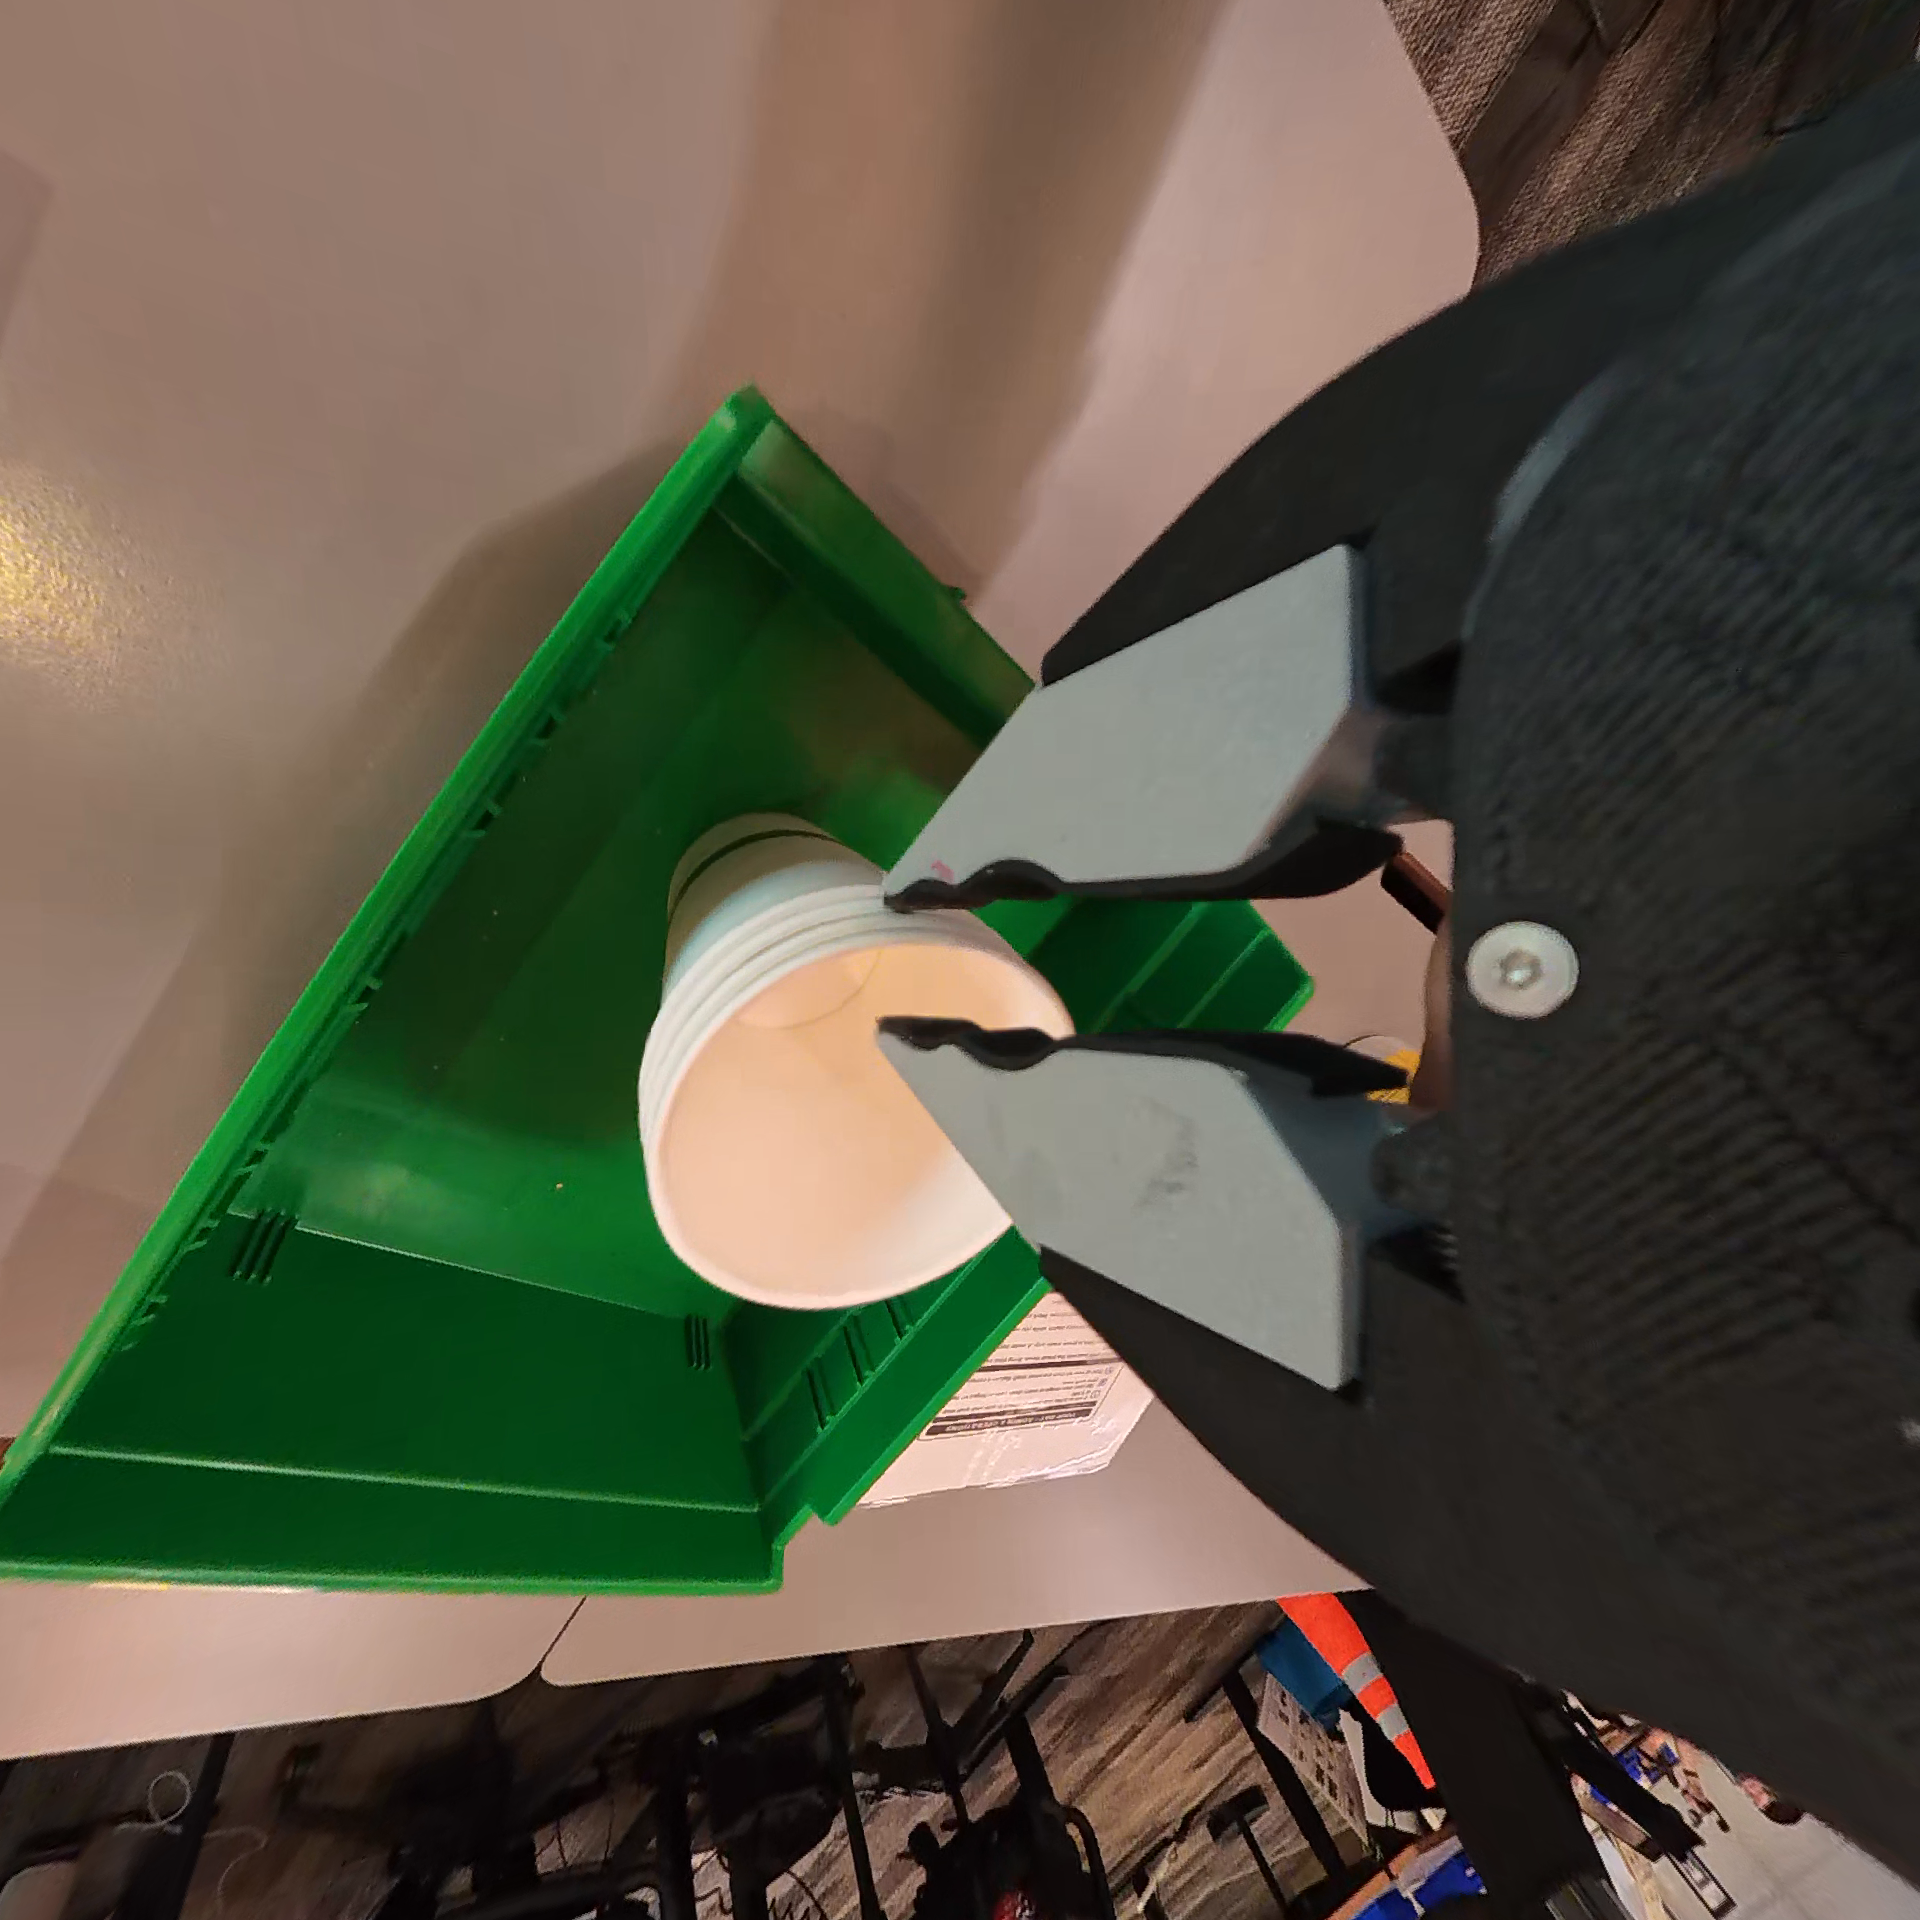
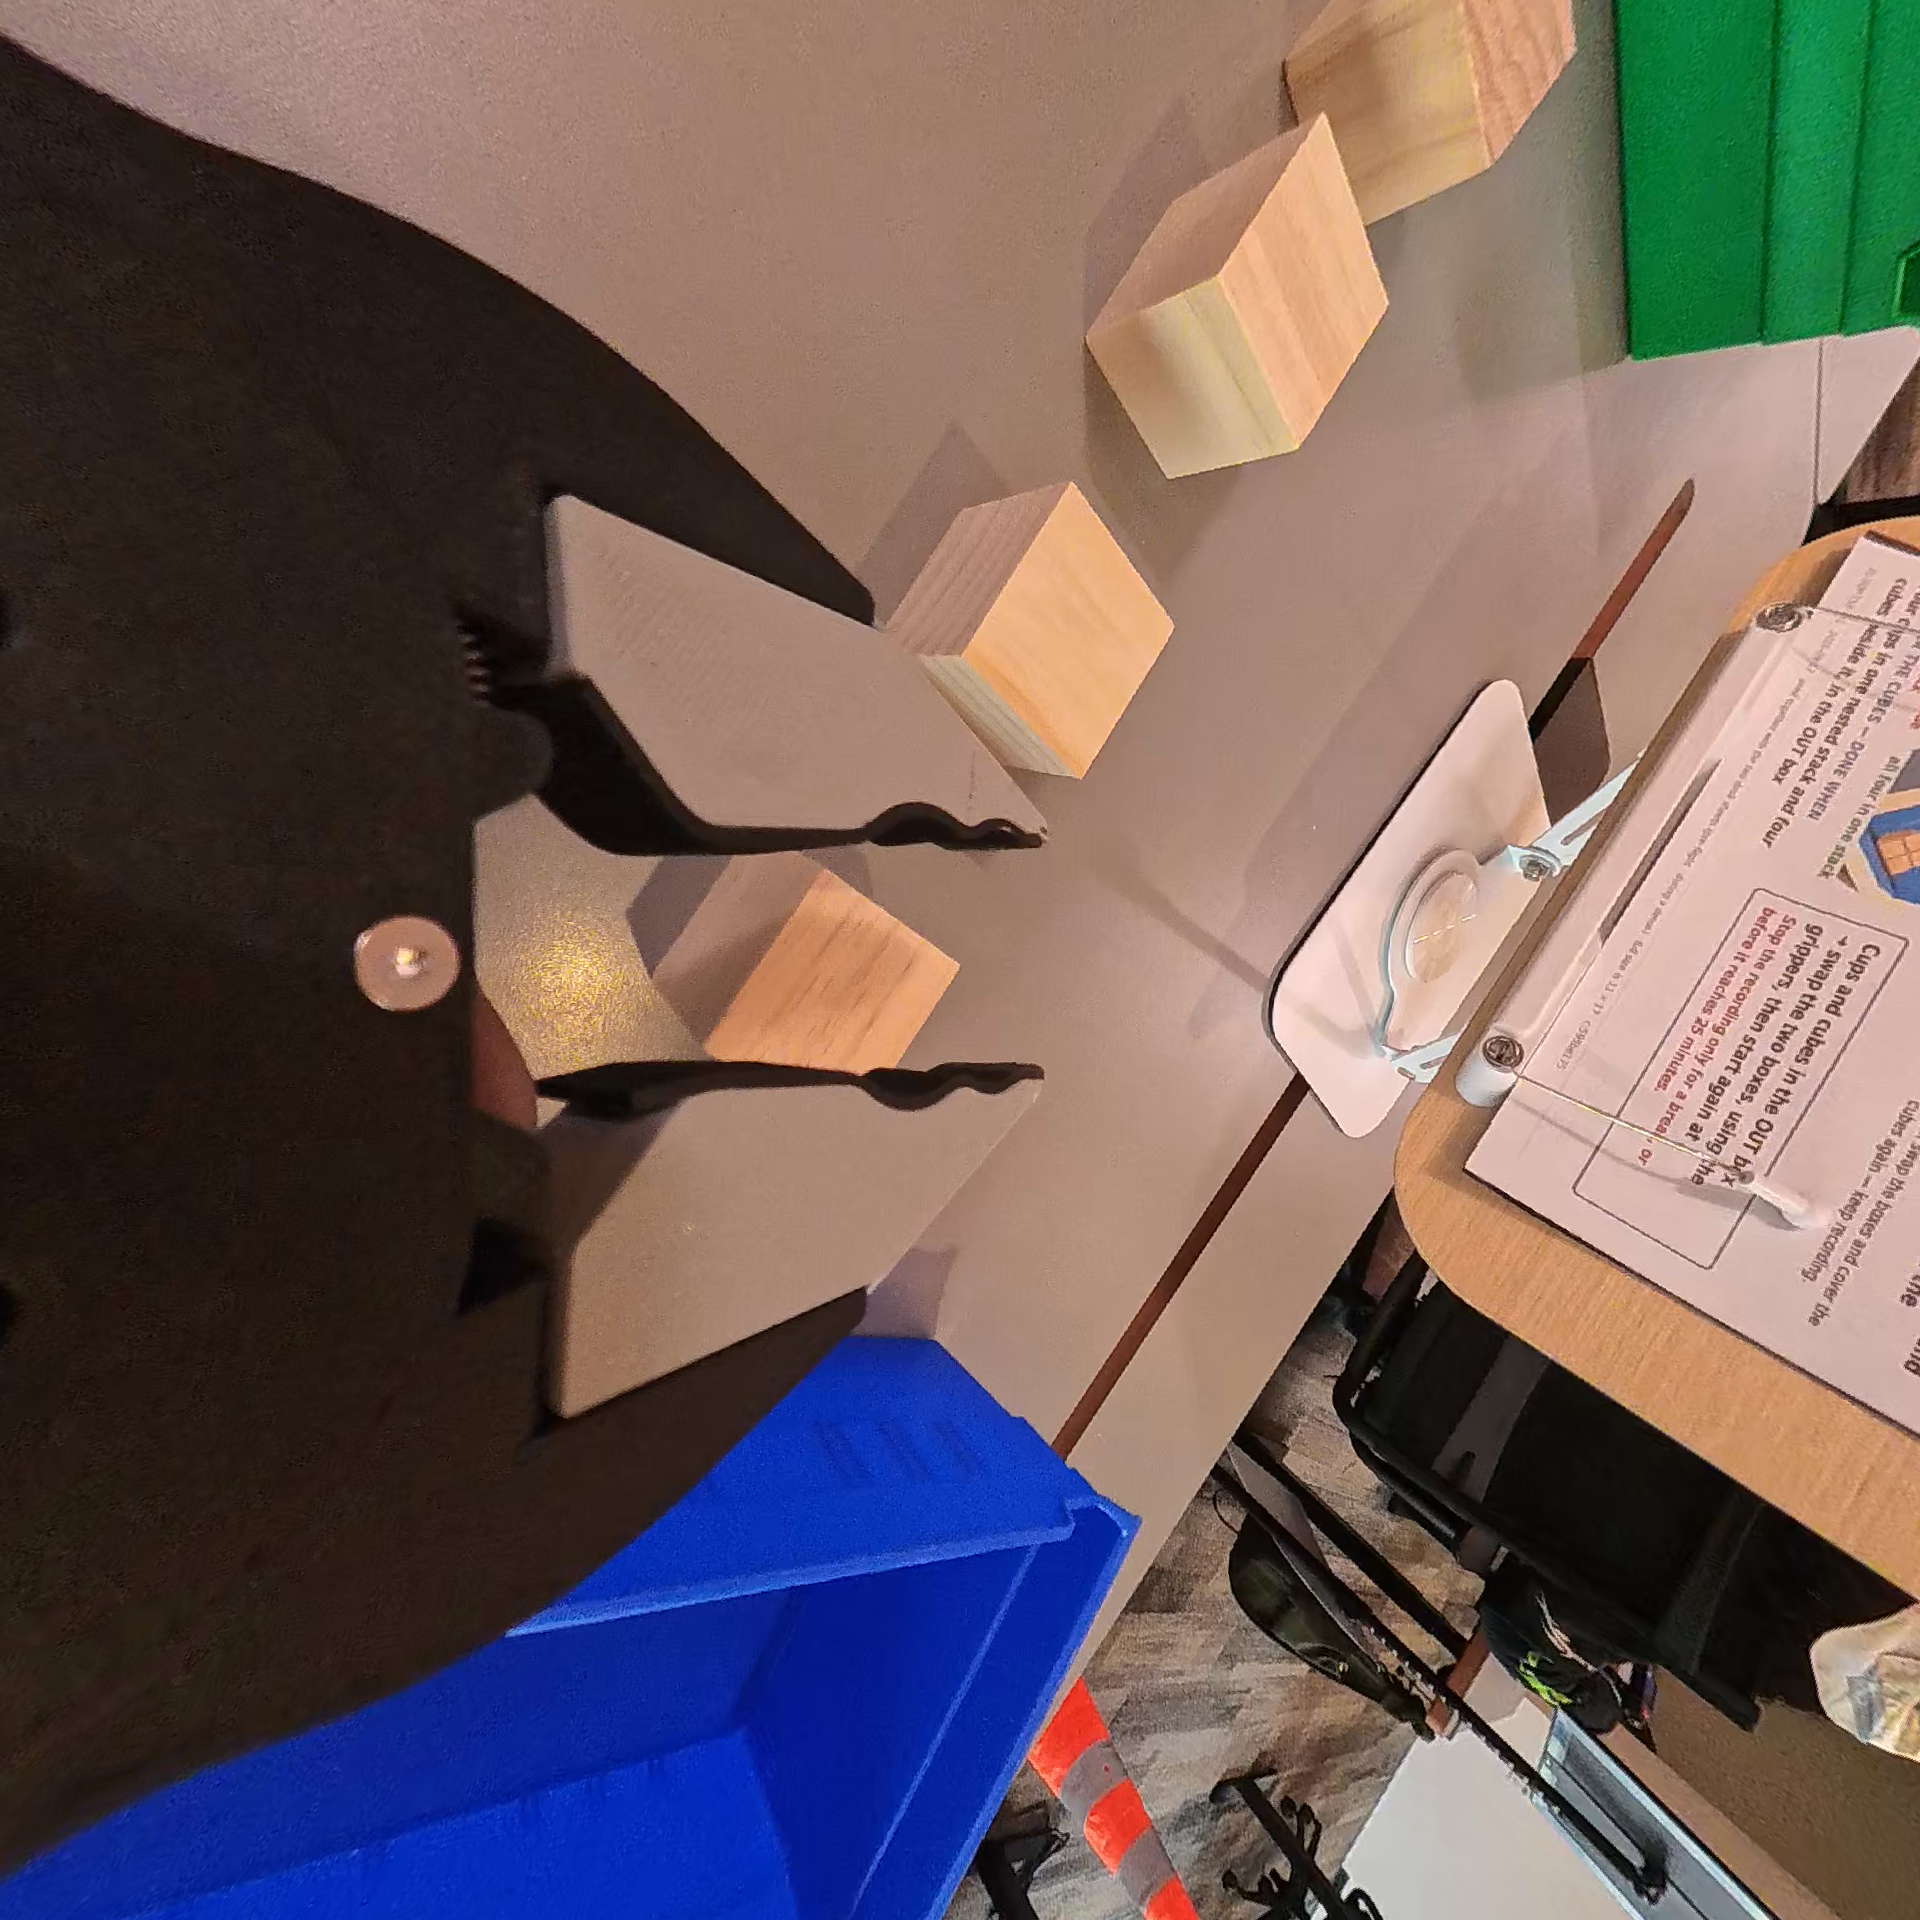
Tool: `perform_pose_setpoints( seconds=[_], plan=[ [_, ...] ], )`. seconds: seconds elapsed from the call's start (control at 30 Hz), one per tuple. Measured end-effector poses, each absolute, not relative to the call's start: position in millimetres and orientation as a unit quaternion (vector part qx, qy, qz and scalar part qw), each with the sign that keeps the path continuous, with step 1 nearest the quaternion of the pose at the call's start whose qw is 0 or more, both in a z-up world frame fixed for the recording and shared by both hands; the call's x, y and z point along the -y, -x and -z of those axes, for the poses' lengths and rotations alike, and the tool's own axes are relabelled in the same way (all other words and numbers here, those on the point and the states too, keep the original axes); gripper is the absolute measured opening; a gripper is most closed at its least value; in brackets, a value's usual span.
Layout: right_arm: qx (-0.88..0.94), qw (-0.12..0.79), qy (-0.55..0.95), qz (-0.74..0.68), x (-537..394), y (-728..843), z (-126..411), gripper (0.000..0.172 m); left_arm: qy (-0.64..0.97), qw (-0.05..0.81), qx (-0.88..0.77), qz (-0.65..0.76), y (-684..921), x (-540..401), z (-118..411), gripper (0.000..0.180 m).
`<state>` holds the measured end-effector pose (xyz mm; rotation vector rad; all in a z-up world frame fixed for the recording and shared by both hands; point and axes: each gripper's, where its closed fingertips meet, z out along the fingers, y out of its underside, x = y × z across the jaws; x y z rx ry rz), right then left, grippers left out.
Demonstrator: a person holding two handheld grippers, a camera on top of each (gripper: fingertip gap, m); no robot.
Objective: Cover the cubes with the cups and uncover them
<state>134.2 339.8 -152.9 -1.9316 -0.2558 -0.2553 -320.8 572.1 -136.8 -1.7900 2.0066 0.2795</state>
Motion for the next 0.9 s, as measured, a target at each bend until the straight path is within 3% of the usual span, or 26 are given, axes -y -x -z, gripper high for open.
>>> perform_pose_setpoints(
  seconds=[0.17,0.9],
  plan=[
    [0.107,0.554,0.818,0.107,-340,-135,153,0.039,0.646,0.211,-0.727,-0.092,321,-569,139,0.007],
    [0.116,0.547,0.821,0.111,-340,-133,157,0.039,0.647,0.219,-0.723,-0.102,329,-569,128,0.001]
  ],
)
